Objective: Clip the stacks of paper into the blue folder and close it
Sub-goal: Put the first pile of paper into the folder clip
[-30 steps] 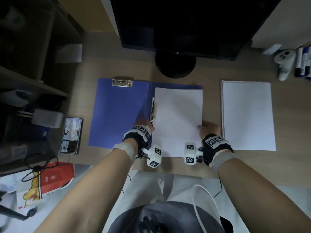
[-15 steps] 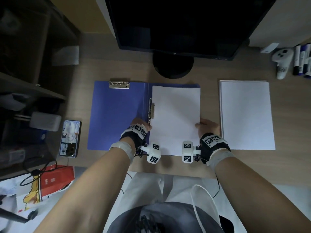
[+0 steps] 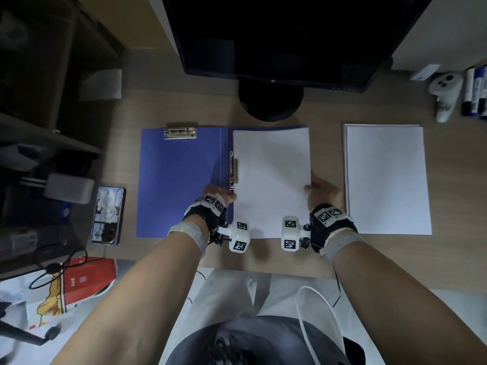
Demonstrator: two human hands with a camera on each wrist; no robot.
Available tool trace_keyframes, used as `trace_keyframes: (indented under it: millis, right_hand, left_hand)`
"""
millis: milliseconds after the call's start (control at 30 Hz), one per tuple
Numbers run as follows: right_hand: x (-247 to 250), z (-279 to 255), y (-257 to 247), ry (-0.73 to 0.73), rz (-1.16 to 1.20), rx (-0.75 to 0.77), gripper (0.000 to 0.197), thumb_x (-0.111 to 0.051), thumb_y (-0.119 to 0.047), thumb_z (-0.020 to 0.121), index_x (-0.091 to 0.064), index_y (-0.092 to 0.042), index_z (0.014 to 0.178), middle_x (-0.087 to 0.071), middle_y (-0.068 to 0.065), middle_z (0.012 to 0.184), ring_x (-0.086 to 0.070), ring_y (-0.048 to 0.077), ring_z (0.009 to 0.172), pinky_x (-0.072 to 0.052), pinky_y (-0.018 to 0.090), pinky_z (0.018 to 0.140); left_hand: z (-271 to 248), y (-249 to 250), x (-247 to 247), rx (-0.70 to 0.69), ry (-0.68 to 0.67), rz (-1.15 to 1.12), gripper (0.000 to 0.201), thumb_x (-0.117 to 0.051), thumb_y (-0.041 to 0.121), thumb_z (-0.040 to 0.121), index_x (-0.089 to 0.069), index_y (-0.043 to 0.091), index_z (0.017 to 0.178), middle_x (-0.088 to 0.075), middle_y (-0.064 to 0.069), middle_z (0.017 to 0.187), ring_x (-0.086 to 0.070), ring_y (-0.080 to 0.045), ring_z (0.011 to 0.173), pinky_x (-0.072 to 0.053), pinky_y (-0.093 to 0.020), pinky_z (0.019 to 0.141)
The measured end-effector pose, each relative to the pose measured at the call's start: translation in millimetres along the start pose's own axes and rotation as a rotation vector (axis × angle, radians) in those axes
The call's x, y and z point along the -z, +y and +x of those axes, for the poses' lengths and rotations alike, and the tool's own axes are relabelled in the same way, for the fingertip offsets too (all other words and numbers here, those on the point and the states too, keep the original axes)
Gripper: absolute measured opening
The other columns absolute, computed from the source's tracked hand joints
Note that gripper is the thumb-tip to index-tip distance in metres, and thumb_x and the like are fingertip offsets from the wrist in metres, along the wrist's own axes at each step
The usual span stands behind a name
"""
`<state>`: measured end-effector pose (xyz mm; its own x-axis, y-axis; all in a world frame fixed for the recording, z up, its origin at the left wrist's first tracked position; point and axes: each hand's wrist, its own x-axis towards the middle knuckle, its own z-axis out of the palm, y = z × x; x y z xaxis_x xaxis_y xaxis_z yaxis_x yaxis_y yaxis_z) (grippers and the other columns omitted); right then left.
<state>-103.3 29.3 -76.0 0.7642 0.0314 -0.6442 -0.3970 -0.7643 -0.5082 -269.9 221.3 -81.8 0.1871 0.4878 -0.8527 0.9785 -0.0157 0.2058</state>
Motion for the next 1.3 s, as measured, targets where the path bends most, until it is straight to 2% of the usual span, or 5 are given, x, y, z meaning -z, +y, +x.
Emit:
trace_keyframes:
  millis: [467,567,800,967,1300]
  right_hand:
    - [7.3,-3.5,-2.9,-0.076,-0.025,0.050,0.030,-0.054,-0.018,0.085,-0.066,-0.030,0.110,-0.069,0.003,0.101,-0.065,0.030,0.095,-0.052,0.033,0.077]
    - [9.4,-7.1,-12.5,-0.089,0.079,0.049,0.041,-0.050,-0.009,0.093,-0.054,-0.016,0.133,-0.063,0.010,0.125,-0.061,0.030,0.113,-0.049,0.034,0.095]
    - [-29.8,-20.6,-34.4,-0.331,0.099,0.149,0.022,-0.062,-0.009,0.086,-0.075,-0.022,0.099,-0.072,0.003,0.097,-0.062,0.013,0.077,-0.050,0.028,0.076]
    - [-63.4,-34.6,-62.2,-0.436,-0.089,0.280,0.035,-0.057,-0.008,0.090,-0.066,-0.011,0.124,-0.067,0.003,0.119,-0.061,0.019,0.110,-0.047,0.032,0.101]
    - [-42.8,-10.5,-76.9,0.088,-0.352,-0.021,0.070,-0.055,-0.026,0.085,-0.027,-0.008,0.146,-0.032,0.014,0.151,-0.030,0.035,0.136,-0.025,0.047,0.114]
  left_hand:
    - [3.5,-6.9,2.3,0.013,0.006,-0.021,0.032,-0.057,0.029,0.090,-0.054,0.022,0.120,-0.067,-0.006,0.107,-0.065,-0.026,0.097,-0.050,-0.029,0.074]
    - [-6.3,-4.2,15.0,-0.046,0.044,-0.048,0.019,-0.054,0.025,0.089,-0.064,0.009,0.084,-0.063,-0.013,0.086,-0.056,-0.023,0.075,-0.044,-0.030,0.070]
    - [4.5,-22.0,31.9,-0.171,0.309,0.047,0.047,-0.042,0.015,0.090,-0.056,0.029,0.132,-0.038,-0.007,0.152,-0.036,-0.029,0.139,-0.032,-0.037,0.116]
    - [6.1,-37.1,35.6,-0.209,0.224,0.096,0.049,-0.041,0.015,0.093,-0.050,0.034,0.138,-0.022,-0.004,0.160,-0.023,-0.026,0.146,-0.024,-0.031,0.117]
    - [2.9,-4.1,46.0,-0.168,0.109,-0.266,0.048,-0.053,0.020,0.090,-0.051,0.020,0.138,-0.048,-0.010,0.145,-0.050,-0.032,0.128,-0.041,-0.041,0.108]
